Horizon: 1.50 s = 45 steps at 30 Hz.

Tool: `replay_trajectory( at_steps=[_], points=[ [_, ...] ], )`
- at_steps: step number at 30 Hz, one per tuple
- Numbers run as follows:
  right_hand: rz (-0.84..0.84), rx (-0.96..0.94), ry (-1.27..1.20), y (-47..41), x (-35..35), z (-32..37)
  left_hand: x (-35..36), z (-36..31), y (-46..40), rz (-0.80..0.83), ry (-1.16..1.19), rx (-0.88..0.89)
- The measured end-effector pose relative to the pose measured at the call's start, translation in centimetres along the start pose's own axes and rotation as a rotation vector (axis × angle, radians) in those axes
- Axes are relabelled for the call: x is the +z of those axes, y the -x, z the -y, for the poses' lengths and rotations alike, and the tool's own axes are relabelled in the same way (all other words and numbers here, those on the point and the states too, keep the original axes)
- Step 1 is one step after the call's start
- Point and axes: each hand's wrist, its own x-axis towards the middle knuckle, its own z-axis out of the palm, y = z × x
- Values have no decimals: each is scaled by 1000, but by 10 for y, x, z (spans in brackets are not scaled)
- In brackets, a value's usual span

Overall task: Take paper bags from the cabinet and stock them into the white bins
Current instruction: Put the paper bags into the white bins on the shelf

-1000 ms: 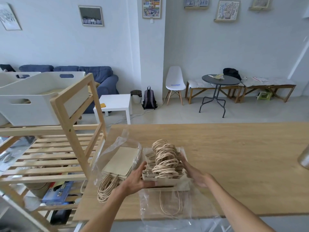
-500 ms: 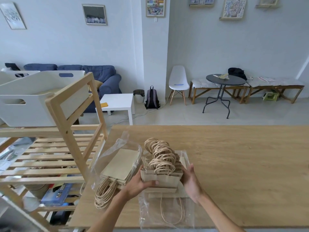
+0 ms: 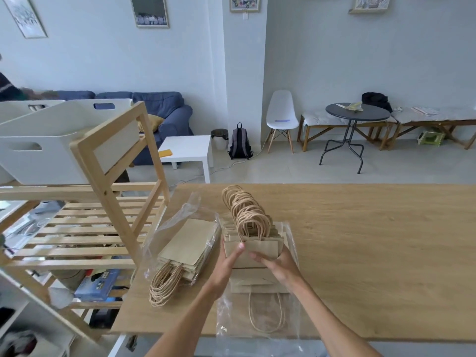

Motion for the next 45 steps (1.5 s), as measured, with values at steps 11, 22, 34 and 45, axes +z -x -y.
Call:
replay_trajectory(
  at_steps=[11,22,34,45],
  points=[
    [10,-110,-53,9,-6,5,10,-6,13,-139,-122,199],
    [1,-129,-29,-23,-7,-21,7,15,-6,-160,-69,134],
    [-130,15,-91,-33,5,-63,20,20,-21,-286,-4,114],
    [-212,-58,-184,-18,-1,-9,30,-32,-1,-364,-43,257]
  ],
)
